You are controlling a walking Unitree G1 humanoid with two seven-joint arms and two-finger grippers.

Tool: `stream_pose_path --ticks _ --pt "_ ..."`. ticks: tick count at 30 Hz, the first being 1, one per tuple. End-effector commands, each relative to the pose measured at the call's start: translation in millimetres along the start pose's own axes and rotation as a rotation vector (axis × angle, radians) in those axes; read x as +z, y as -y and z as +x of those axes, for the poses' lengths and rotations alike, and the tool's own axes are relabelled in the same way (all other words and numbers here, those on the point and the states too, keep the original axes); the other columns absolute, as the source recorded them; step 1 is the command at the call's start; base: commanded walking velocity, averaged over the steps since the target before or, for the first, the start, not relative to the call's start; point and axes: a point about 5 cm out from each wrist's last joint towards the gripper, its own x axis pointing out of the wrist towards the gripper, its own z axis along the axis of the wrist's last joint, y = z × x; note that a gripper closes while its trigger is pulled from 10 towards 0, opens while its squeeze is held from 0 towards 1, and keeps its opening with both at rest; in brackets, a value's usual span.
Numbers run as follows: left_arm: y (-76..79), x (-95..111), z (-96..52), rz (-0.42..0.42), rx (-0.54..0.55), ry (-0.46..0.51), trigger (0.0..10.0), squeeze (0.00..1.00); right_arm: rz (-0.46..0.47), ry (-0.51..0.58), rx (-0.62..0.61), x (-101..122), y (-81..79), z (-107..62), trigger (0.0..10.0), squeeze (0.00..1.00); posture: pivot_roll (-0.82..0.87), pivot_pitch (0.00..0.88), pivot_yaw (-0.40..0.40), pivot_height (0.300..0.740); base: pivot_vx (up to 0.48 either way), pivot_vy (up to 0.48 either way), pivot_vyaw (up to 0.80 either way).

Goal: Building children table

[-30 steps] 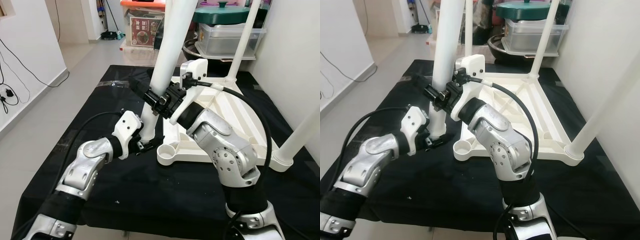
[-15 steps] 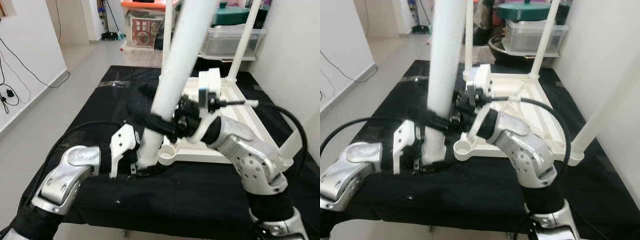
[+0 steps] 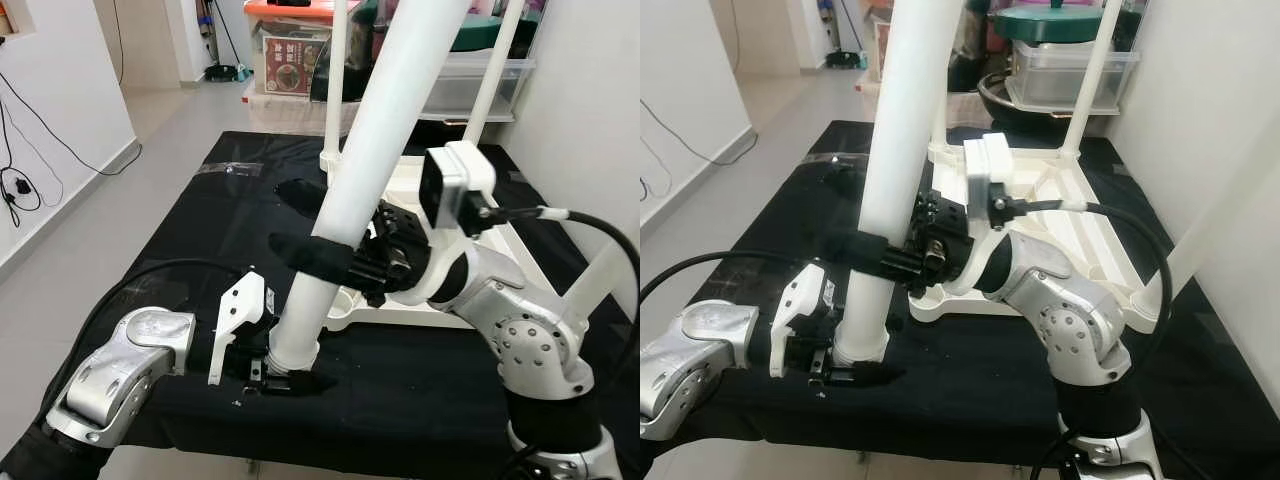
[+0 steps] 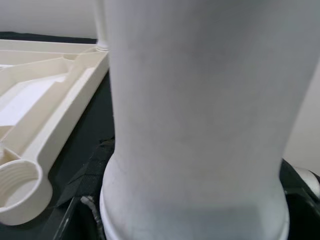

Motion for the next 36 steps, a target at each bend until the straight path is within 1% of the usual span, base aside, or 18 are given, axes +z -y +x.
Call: stream_pose_path --ticks 1,7,9,10,15,16,17,18,20,21,27,28,31,36 --pt "0.6 -4.3 -1.5 -0.018 -0.02 -0.028 10.0 0.0 0.013 0.009 0.044 1.1 -6.7 2.4 0.0 0.0 0.02 0.0 -0.021 0.74 0.0 0.0 0.0" --pt "0.3 -5.8 -5.5 -0.023 -0.041 -0.049 10.0 0.0 0.044 0.005 0.067 -1.4 -10.9 1.2 0.0 0.0 0.02 0.0 -0.02 0.74 0.0 0.0 0.0" --pt "0.2 -6.4 -6.9 -0.023 -0.045 -0.056 10.0 0.0 0.055 -0.006 0.073 -3.2 -12.3 0.4 0.0 0.0 0.02 0.0 -0.019 0.74 0.0 0.0 0.0" --pt "-0.1 -6.2 -8.7 -0.021 -0.05 -0.065 10.0 0.0 0.081 -0.029 0.086 -7.8 -15.3 -1.1 0.0 0.0 0.02 0.0 -0.019 0.74 0.0 0.0 0.0" --pt "0.2 -5.9 -9.6 -0.02 -0.054 -0.069 10.0 0.0 0.097 -0.042 0.093 -11.3 -17.9 -1.0 0.0 0.0 0.02 0.0 -0.018 0.74 0.0 0.0 0.0" --pt "0.1 -5.8 -9.6 -0.02 -0.054 -0.069 10.0 0.0 0.092 -0.053 0.079 -12.9 -17.0 -0.3 3.1 0.0 0.02 0.0 -0.018 0.74 0.0 0.0 0.0" --pt "0.1 -5.8 -9.6 -0.02 -0.054 -0.069 10.0 0.0 0.092 -0.053 0.079 -12.9 -17.0 -0.3 3.1 0.0 0.02 0.0 -0.018 0.74 0.0 0.0 0.0" --pt "0.0 -5.5 -9.7 -0.019 -0.054 -0.068 10.0 0.0 0.089 -0.064 0.062 -14.1 -15.7 0.5 9.9 0.0 0.02 0.0 -0.019 0.74 0.0 0.0 0.0" --pt "-0.2 -5.3 -9.6 -0.019 -0.055 -0.068 10.0 0.0 0.095 -0.07 0.053 -15.2 -14.6 1.3 10.0 0.0 0.02 0.0 -0.019 0.74 0.0 0.0 0.0" --pt "-0.4 -5.1 -9.5 -0.018 -0.055 -0.067 10.0 0.0 0.106 -0.079 0.053 -16.4 -14.6 1.7 10.0 1.0 0.02 0.0 -0.019 0.74 0.0 0.0 0.0" --pt "-0.9 -4.8 -9.2 -0.014 -0.058 -0.067 10.0 0.0 0.133 -0.078 0.049 -17.9 -15.6 3.1 10.0 1.0 0.02 0.0 -0.02 0.74 0.0 0.0 0.0" --pt "-1.0 -4.8 -9.4 -0.014 -0.059 -0.068 10.0 0.0 0.139 -0.074 0.051 -17.8 -16.1 3.3 10.0 0.0 0.02 0.0 -0.02 0.74 0.0 0.0 0.0" --pt "-1.9 -4.5 -9.5 -0.013 -0.063 -0.07 10.0 0.0 0.155 -0.061 0.062 -16.6 -17.3 4.1 10.0 0.0 0.02 0.0 -0.018 0.74 0.0 0.0 0.0" --pt "-1.9 -5.2 -9.3 -0.014 -0.075 -0.076 10.0 0.0 0.155 -0.057 0.072 -16.7 -19.3 6.6 10.0 0.0 0.02 0.0 -0.016 0.74 0.0 0.0 0.0"
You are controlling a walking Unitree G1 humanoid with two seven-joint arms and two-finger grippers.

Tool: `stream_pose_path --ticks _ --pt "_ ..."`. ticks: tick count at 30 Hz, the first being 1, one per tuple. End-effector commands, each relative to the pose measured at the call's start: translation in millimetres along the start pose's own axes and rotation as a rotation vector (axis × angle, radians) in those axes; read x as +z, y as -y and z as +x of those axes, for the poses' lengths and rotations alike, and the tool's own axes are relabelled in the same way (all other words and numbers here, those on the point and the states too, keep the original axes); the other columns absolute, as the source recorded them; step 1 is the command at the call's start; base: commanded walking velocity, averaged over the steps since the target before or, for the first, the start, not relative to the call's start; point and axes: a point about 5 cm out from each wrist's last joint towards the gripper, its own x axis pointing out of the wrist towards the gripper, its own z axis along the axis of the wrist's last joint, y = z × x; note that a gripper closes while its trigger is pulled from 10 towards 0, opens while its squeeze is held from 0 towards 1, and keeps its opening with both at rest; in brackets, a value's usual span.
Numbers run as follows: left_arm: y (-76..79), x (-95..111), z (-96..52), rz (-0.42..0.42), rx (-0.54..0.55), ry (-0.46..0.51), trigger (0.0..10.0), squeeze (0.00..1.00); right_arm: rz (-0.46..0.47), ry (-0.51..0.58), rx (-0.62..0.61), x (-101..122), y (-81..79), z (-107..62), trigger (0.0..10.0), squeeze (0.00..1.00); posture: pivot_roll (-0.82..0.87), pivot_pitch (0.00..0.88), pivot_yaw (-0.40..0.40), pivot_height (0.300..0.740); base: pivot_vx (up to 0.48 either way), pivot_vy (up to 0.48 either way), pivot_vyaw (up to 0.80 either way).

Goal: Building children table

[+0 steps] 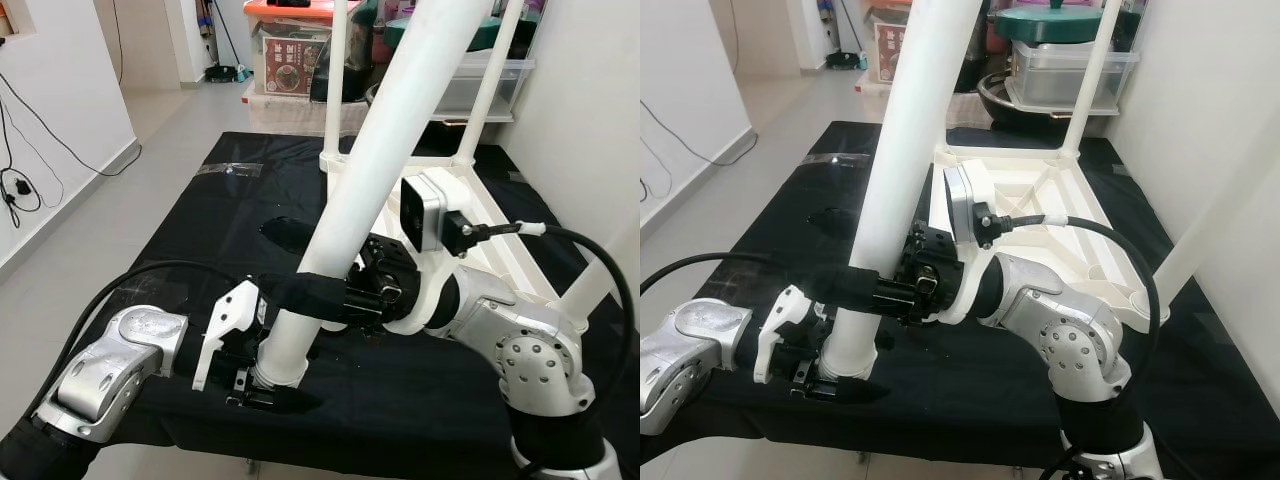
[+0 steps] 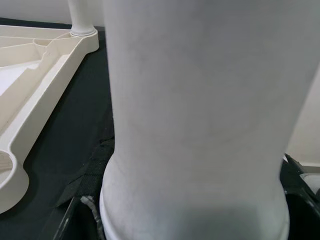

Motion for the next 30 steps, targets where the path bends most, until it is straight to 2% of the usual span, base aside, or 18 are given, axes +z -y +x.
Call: stream_pose_path --ticks 1,2,3,4,5,14,15,19,20,22,26,30 --pt "-1.0 -0.6 -1.8 0.003 -0.002 -0.025 10.0 0.0 -0.004 -0.003 0.049 0.7 -7.8 5.8 10.0 0.0 0.02 0.0 -0.016 0.74 0.0 0.0 0.0" --pt "-0.7 -0.7 -1.4 0.002 -0.007 -0.026 10.0 0.0 -0.01 -0.007 0.05 -0.1 -8.1 7.2 10.0 0.0 0.01 0.0 -0.013 0.74 0.0 0.0 0.0" --pt "-0.3 -0.4 -0.2 0.001 -0.013 -0.023 10.0 0.0 -0.015 -0.006 0.049 -0.8 -8.0 8.5 3.8 0.0 0.01 0.0 -0.015 0.74 0.0 0.0 0.0" --pt "-0.3 -0.4 -0.2 0.001 -0.013 -0.023 10.0 0.0 -0.015 -0.006 0.049 -0.8 -8.0 8.5 3.8 0.0 0.01 0.0 -0.015 0.74 0.0 0.0 0.0" --pt "0.1 -0.1 1.0 0.0 -0.017 -0.021 10.0 0.0 -0.022 -0.005 0.046 -1.2 -7.6 9.6 0.0 0.0 0.01 0.0 -0.015 0.74 0.0 0.0 0.0" --pt "1.3 0.3 2.9 -0.004 -0.03 -0.016 10.0 0.0 -0.07 -0.005 -0.024 -3.5 1.4 13.1 0.0 0.0 0.01 0.0 -0.016 0.74 0.0 0.0 0.0" --pt "1.8 -0.8 1.0 0.002 -0.029 -0.025 10.0 0.96 -0.073 -0.006 -0.037 -4.2 2.4 12.6 0.0 0.0 0.01 0.0 -0.015 0.74 0.0 0.0 0.0" --pt "2.1 -2.1 -0.8 0.009 -0.03 -0.038 10.0 0.96 -0.076 -0.005 -0.044 -4.3 2.9 12.1 0.0 0.0 0.01 0.0 -0.015 0.74 0.0 0.0 0.0" --pt "-2.0 -0.5 -5.2 0.01 0.0 -0.031 10.0 1.0 -0.082 -0.005 -0.051 -3.8 3.6 10.6 0.0 0.0 0.02 0.0 -0.015 0.74 0.0 0.0 0.0" --pt "-5.0 0.8 -8.5 0.011 0.023 -0.026 10.0 1.0 -0.087 -0.005 -0.057 -3.4 4.1 9.5 0.0 0.0 0.02 0.0 -0.015 0.74 0.0 0.0 0.0" --pt "-26.1 34.1 -33.6 0.08 0.19 0.067 10.0 1.0 -0.117 0.004 -0.129 0.5 12.1 1.4 0.0 0.0 0.01 0.0 -0.014 0.74 0.0 0.0 0.0" --pt "-27.0 47.9 -49.1 0.1 0.255 0.122 10.0 1.0 -0.131 0.037 -0.219 5.2 22.2 -6.1 0.0 0.0 0.02 0.0 -0.016 0.74 0.0 0.0 0.0"
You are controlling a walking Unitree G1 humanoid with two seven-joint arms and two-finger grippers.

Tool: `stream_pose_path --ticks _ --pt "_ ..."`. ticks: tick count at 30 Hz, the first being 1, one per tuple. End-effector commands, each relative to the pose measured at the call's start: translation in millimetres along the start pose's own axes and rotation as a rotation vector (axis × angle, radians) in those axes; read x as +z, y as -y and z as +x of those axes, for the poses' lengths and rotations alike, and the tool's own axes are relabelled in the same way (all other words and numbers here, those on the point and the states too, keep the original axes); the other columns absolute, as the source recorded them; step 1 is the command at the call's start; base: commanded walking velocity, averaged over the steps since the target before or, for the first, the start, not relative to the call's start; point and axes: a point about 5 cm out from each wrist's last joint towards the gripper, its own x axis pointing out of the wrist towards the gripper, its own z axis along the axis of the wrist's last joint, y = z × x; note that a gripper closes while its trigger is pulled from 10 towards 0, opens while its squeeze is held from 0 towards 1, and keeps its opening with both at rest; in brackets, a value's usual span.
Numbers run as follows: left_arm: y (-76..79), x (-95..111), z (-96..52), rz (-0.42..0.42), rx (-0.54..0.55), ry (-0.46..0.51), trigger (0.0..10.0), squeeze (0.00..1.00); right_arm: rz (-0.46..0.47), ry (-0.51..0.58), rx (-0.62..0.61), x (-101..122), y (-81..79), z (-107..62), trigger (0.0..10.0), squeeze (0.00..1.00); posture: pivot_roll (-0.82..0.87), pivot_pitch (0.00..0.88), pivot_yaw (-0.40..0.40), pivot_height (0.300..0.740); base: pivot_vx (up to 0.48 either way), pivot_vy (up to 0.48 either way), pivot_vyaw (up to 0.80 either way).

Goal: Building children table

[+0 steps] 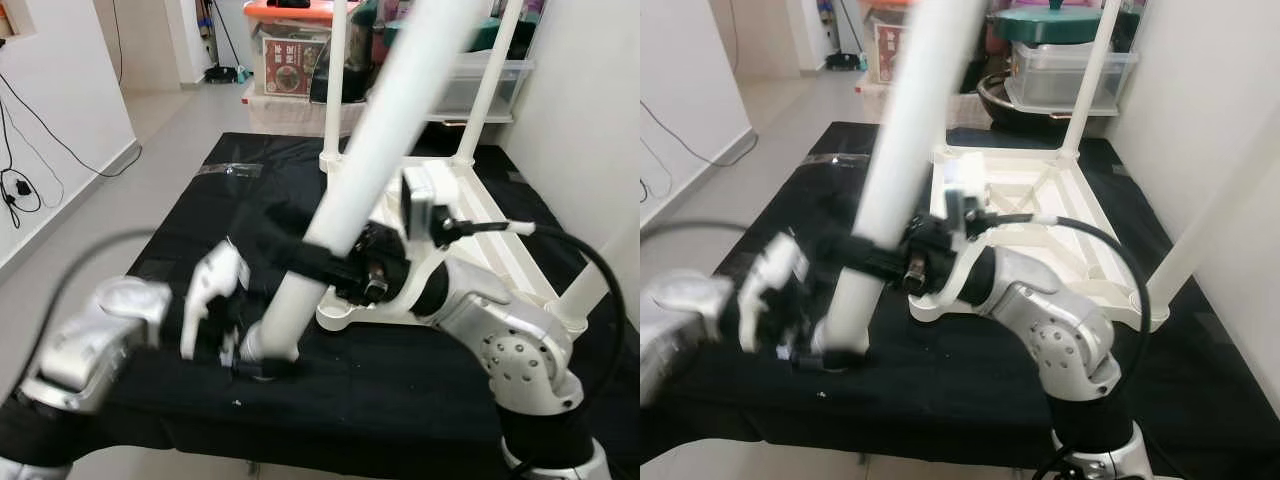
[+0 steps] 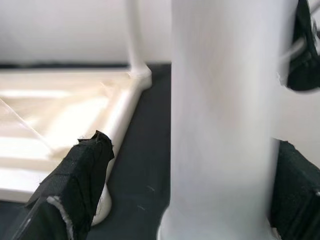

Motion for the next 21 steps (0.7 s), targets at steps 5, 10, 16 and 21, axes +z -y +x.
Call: stream_pose_path --ticks 5,10,16,21 --pt "4.0 15.0 -23.1 -0.03 0.092 0.087 10.0 1.0 -0.005 0.053 -0.12 3.0 12.7 -5.3 0.0 0.0 0.03 0.0 -0.021 0.74 0.0 0.0 0.0" --pt "18.5 8.9 -31.0 -0.07 0.135 0.075 10.0 1.0 -0.044 0.045 -0.334 0.9 37.9 -18.7 0.0 0.0 0.04 0.0 -0.035 0.74 0.0 0.0 0.0" --pt "19.4 6.4 -35.9 -0.078 0.26 0.092 10.0 1.0 -0.066 0.047 -0.6 -1.6 67.2 -28.3 0.0 0.0 0.05 0.0 -0.039 0.74 0.0 0.0 0.0" --pt "5.0 -13.0 -42.3 -0.139 0.587 0.098 10.0 0.93 -0.016 0.055 -0.964 -5.9 95.1 -47.6 10.0 0.0 0.05 0.0 -0.034 0.74 0.0 0.0 0.0"
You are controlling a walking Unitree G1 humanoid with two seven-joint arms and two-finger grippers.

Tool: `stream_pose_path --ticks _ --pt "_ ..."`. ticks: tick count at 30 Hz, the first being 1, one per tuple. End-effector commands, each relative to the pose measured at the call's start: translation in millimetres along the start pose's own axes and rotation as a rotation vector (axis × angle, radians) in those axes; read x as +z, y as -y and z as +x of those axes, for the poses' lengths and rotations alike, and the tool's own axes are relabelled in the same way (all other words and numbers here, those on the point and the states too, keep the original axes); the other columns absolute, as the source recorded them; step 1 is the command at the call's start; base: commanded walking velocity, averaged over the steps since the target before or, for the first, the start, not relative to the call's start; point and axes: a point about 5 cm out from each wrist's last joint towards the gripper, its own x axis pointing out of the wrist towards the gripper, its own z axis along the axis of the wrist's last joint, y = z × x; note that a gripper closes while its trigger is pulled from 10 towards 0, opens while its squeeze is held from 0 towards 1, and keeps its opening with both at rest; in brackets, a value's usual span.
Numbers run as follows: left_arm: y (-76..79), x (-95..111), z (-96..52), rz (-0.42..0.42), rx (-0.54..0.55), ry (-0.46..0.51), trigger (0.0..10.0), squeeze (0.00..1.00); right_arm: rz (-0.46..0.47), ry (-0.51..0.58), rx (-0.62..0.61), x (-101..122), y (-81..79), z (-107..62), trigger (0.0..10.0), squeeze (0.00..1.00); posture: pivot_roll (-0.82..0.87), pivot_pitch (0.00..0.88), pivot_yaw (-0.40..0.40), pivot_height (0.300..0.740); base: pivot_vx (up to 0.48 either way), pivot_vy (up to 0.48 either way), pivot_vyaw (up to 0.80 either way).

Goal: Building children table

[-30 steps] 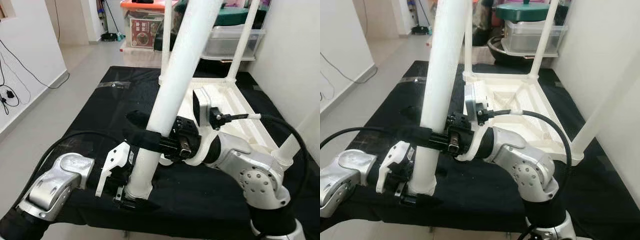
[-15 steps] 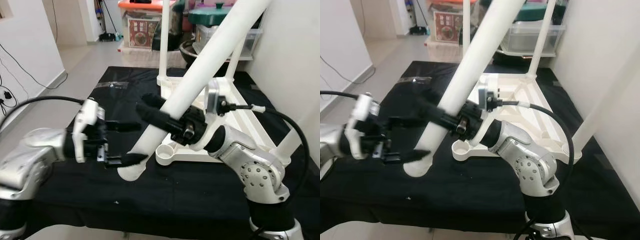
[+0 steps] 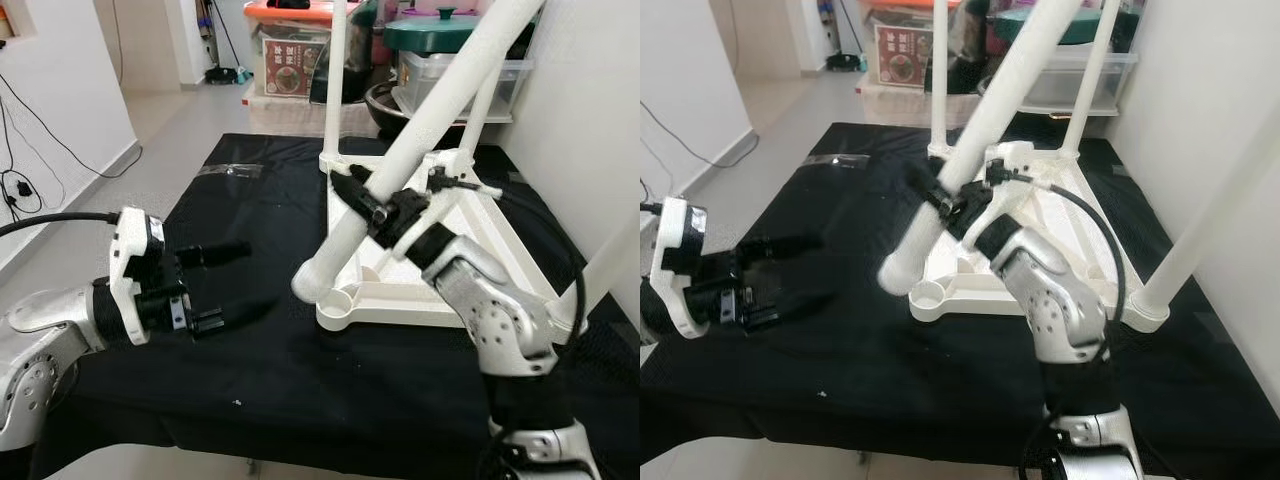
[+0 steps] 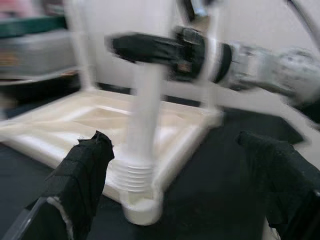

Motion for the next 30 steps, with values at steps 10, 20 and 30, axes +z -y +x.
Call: stream_pose_path --ticks 10,20,30 --pt "1.3 -55.5 6.1 -0.096 0.322 -0.109 10.0 0.82 0.22 0.022 -0.431 -5.5 46.6 -10.1 10.0 0.0 0.04 0.0 -0.031 0.74 0.0 0.0 0.0" --pt "0.4 -64.7 6.0 -0.122 0.37 -0.127 10.0 0.82 0.041 -0.127 -0.613 -3.0 52.9 -11.8 10.0 0.0 0.03 0.0 -0.023 0.74 0.0 0.0 0.0" --pt "11.7 -82.4 5.1 -0.14 0.403 -0.167 10.0 0.82 0.016 0.145 -0.689 29.4 60.1 -13.4 10.0 0.0 0.03 0.0 -0.023 0.74 0.0 0.0 0.0"
